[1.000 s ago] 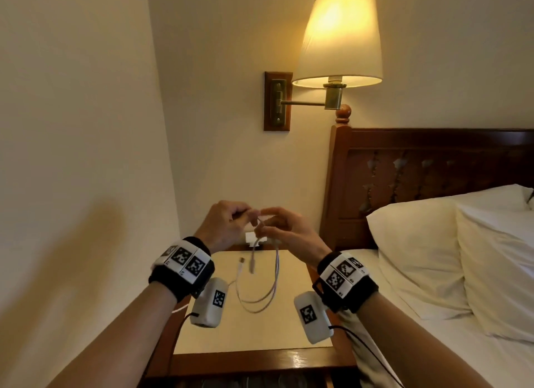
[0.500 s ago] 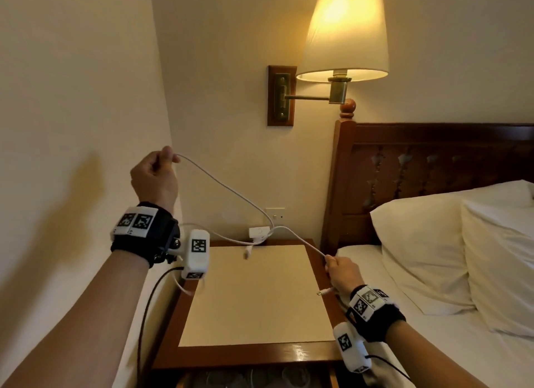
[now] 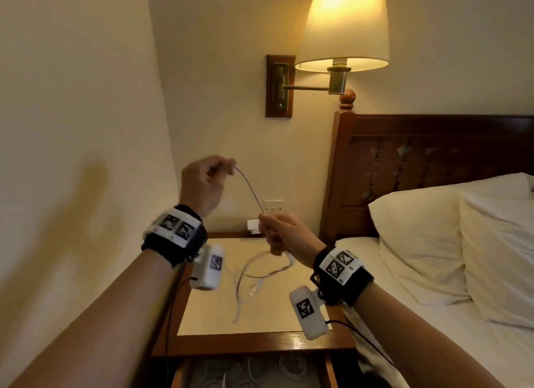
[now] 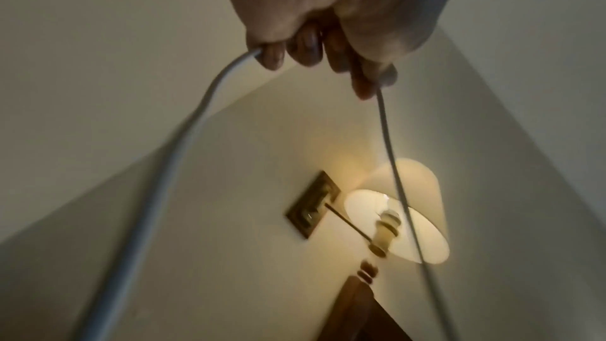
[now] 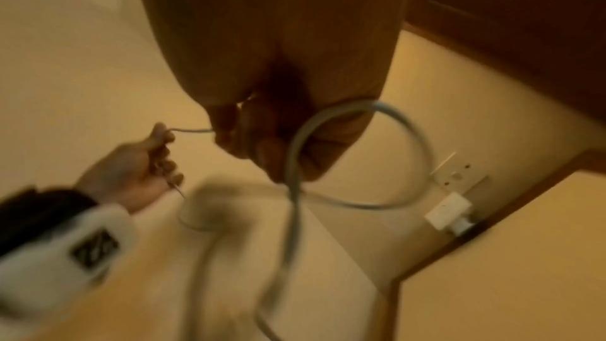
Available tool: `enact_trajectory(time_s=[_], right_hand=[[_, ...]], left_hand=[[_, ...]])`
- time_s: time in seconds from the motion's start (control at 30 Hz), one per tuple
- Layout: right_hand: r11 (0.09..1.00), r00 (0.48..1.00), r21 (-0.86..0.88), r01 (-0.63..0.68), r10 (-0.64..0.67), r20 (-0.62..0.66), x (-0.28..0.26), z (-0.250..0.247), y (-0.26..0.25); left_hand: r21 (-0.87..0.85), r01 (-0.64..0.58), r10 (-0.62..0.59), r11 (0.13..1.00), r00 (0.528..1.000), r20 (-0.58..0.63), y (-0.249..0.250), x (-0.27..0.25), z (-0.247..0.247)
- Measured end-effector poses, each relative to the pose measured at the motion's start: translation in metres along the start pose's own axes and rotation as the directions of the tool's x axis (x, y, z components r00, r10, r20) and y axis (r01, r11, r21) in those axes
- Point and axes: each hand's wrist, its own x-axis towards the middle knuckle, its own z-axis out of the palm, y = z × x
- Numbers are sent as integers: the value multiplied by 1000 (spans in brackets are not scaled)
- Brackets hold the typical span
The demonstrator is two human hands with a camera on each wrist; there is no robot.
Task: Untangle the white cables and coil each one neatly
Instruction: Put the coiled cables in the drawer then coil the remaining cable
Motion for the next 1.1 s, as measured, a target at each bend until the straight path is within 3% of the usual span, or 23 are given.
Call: enact_trajectory(time_s=[0.07, 0.2, 0.33, 0.4, 0.47, 0.53, 0.57, 0.63, 0.67, 0.73, 0.8, 0.83, 0.9, 0.97, 1.1], right_hand=[[998, 999, -44, -39, 39, 6, -9, -6, 22], [993, 998, -103, -61, 63, 17, -19, -15, 23], [939, 986, -329, -99, 137, 95, -25, -29, 2], [973, 999, -226, -40, 47, 27, -28, -35, -6], [1000, 993, -7, 13, -14, -116, -22, -39, -13], [969, 978, 245, 29, 23, -209, -12, -38, -19], [956, 972, 293, 31, 39, -230, -6, -36, -20], [982, 961, 189, 10, 42, -272, 0, -30, -20], [991, 959, 132, 3, 34, -282, 0, -26, -19], [994, 952, 105, 25, 8, -307, -1, -17, -17], [993, 940, 102, 59, -21, -342, -3, -13, -12], [992, 937, 112, 66, -23, -350, -4, -13, -9], [991, 934, 121, 63, -16, -358, -6, -16, -5], [992, 925, 116, 52, -4, -379, -6, -21, -4], [977, 901, 214, 24, 71, -428, -5, -29, -6]], left_hand=[[38, 10, -4, 999, 989, -147, -4, 14, -20], [109, 32, -9, 993, 979, -203, -18, 9, -26], [136, 117, -61, 984, 931, -360, -39, 7, -35], [178, 211, -154, 961, 946, -286, -52, 11, -39], [365, 267, -256, 892, 963, -80, -62, 4, -29], [508, 164, -209, 845, 977, 33, -56, -18, -8], [475, 78, -108, 877, 994, 36, -48, -31, 3], [295, -84, 89, 952, 996, -1, -19, -59, 21], [178, -87, 86, 980, 996, 12, -7, -70, 27], [-38, 63, -55, 997, 984, 169, 18, -86, 38], [-109, 215, -165, 970, 923, 348, 33, -96, 48], [-106, 224, -167, 969, 907, 387, 35, -100, 53], [-92, 199, -147, 976, 903, 403, 33, -106, 61], [-128, 256, -185, 958, 896, 404, 27, -108, 66], [-75, 364, -340, 928, 912, 229, 10, -96, 58]])
